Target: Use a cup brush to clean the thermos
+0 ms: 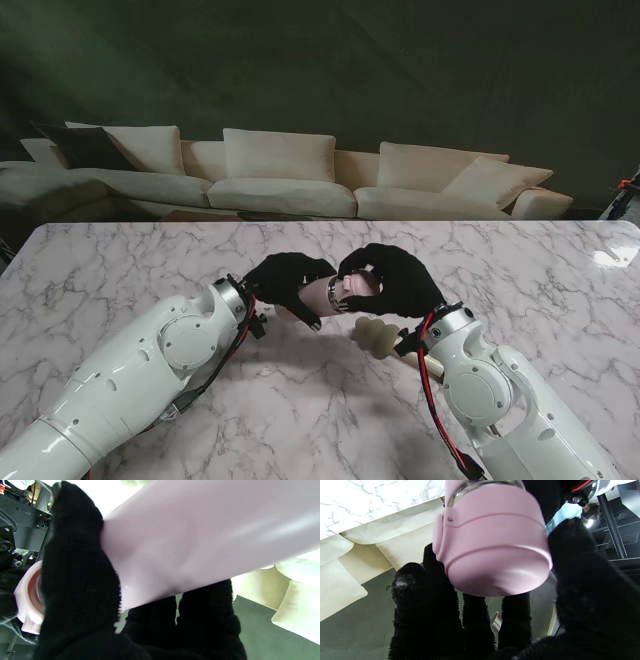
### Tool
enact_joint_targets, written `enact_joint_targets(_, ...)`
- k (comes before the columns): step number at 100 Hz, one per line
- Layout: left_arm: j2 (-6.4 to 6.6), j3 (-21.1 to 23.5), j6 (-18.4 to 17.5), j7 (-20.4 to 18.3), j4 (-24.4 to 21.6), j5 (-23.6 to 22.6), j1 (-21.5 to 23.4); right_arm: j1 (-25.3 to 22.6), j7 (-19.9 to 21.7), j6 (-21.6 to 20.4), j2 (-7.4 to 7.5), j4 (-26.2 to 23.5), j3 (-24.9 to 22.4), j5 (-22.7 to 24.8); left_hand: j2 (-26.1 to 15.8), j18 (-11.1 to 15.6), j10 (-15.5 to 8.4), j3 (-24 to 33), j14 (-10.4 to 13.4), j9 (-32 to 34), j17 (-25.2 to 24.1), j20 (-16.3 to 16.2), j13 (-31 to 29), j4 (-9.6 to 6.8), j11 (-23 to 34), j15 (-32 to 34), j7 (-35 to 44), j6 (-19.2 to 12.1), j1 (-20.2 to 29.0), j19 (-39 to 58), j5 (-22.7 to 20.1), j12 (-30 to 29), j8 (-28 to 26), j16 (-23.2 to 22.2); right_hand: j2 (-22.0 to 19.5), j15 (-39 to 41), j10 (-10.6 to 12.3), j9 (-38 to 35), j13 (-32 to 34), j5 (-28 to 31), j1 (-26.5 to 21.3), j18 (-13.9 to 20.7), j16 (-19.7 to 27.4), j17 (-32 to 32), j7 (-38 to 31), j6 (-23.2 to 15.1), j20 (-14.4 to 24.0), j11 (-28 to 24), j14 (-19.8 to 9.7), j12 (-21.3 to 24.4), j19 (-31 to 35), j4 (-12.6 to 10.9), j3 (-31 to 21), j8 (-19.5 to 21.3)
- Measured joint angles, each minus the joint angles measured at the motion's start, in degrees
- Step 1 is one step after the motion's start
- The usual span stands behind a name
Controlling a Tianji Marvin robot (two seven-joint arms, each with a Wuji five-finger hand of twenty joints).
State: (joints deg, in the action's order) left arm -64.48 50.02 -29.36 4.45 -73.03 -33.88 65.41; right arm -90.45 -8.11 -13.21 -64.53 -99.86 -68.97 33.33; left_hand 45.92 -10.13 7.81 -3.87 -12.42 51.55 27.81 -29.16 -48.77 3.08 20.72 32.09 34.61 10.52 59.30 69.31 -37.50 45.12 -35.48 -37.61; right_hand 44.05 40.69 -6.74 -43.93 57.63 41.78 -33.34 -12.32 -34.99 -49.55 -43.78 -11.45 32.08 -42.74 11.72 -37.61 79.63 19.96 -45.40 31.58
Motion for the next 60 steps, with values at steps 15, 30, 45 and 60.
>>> enact_joint_targets(15,0.0,0.04,-0.19,-0.06,-0.36,0.04,0.08,1.05,-2.29,-1.34,0.2,1.33,0.66,7.27,-0.08,-0.07,-0.11,0.0,-0.14,0.0,-0.02,-0.06,0.01,0.01,0.11,1.11,-0.08,-0.14,0.04,0.16,-0.01,0.0,0.5,-0.86,0.0,-0.41,1.11,-0.04,-0.01,0.49,0.0,0.0,-0.03,0.11,0.04,-0.57,0.13,0.02,0.01,0.7,-0.03,0.0,0.0,0.1)
enact_joint_targets(30,-0.11,0.38,-0.18,-0.54,-0.9,0.39,0.07,1.3,-4.9,-1.7,0.0,2.12,1.07,7.02,-0.36,-0.13,-0.11,0.0,-0.19,0.0,-0.02,-0.1,0.01,0.05,0.11,1.45,-0.12,0.07,0.05,0.53,-0.01,0.0,0.63,-0.88,0.0,-0.42,1.78,-0.19,-0.02,0.77,0.0,0.0,-0.03,0.13,0.05,-0.77,0.24,0.02,0.01,0.77,-0.04,0.0,0.0,0.1)
enact_joint_targets(45,-0.15,0.42,-0.03,-0.49,-1.22,0.57,0.04,1.02,-4.54,-1.71,-0.29,2.03,0.45,5.52,-0.39,-0.14,-0.11,0.0,-0.19,0.0,-0.02,-0.1,0.01,0.05,0.11,1.69,-0.25,0.08,0.05,0.74,-0.01,0.0,0.63,-0.88,0.0,-0.42,1.81,-0.3,-0.02,0.87,0.0,0.0,-0.03,0.13,0.05,-0.79,0.25,0.03,0.01,0.87,-0.04,0.0,0.0,0.1)
enact_joint_targets(60,-0.19,0.29,-0.07,0.02,-1.14,0.47,0.04,1.11,-4.21,-1.25,-0.26,1.89,0.74,5.06,-0.39,-0.15,-0.11,0.0,-0.27,0.0,-0.02,-0.1,0.01,0.06,0.12,1.71,-0.25,0.08,0.05,0.74,-0.01,0.0,0.63,-0.88,0.0,-0.42,1.81,-0.3,-0.02,0.88,0.0,0.0,-0.03,0.04,0.05,-0.8,0.25,0.04,0.01,1.01,-0.5,0.0,0.0,0.1)
